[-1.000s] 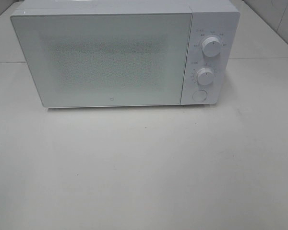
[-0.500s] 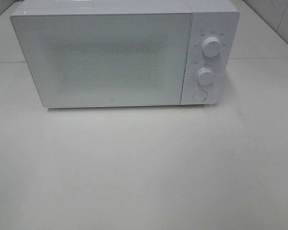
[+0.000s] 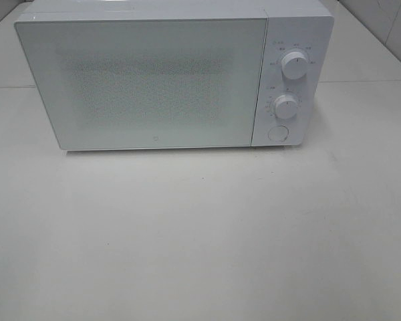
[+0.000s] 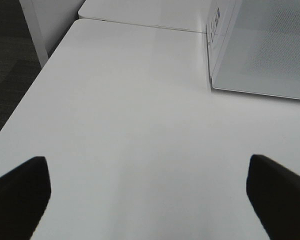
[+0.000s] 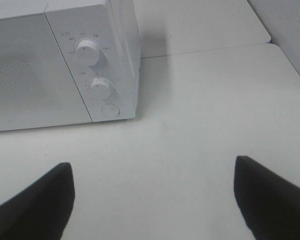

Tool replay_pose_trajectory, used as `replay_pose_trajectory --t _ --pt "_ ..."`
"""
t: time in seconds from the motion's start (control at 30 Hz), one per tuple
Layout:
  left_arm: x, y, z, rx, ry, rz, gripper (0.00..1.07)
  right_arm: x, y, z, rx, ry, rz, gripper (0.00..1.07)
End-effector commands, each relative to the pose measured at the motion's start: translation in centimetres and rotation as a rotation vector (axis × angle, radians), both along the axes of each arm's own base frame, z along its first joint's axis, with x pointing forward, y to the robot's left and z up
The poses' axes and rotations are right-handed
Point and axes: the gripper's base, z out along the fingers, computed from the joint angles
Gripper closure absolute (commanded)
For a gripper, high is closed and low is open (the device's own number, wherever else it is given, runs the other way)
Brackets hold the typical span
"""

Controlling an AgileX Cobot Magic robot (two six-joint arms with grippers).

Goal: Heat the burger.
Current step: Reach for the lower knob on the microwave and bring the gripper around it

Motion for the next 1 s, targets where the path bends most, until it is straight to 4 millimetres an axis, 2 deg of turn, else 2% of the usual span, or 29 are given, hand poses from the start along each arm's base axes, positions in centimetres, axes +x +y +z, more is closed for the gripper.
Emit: replay_pose_trajectory --t 0.03,0.2,0.27,0.37,0.4,0.67,0.73,1.0 --pt "-0.3 0.0 0.1 -0.007 -0.034 -0.010 0.06 0.7 0.0 -0.1 -0.008 -0.027 -0.004 0.27" --pt "-0.3 0.0 0.1 -0.007 -0.034 -0.010 0.06 2.0 0.2 -0.5 -0.009 -0.025 0.002 0.29" --pt "-0.3 0.0 0.1 -0.007 -0.034 -0.010 0.06 3.5 0.4 -0.7 -0.018 -0.013 0.006 0.30" --pt "-0.3 0.0 0.1 -0.007 -0.034 -0.010 0.06 3.9 0.4 -0.8 -0.019 -0.008 0.008 0.30" --pt "-0.3 0.0 0.1 -0.007 -0.034 -0.010 0.06 4.8 0.5 -1.0 -0.020 0.000 0.011 0.31" --pt "-0.3 0.0 0.1 -0.007 -0.034 -0.010 0.06 7.4 0.8 -1.5 -0.044 -0.014 0.026 0.31" --pt "-0.3 0.0 0.1 -0.007 -0.034 -0.010 0.06 8.6 1.0 -2.2 -0.042 -0.035 0.037 0.31" --pt "-0.3 0.0 0.1 -0.007 -0.034 -0.010 0.06 10.8 1.4 -4.4 -0.036 0.008 0.051 0.31"
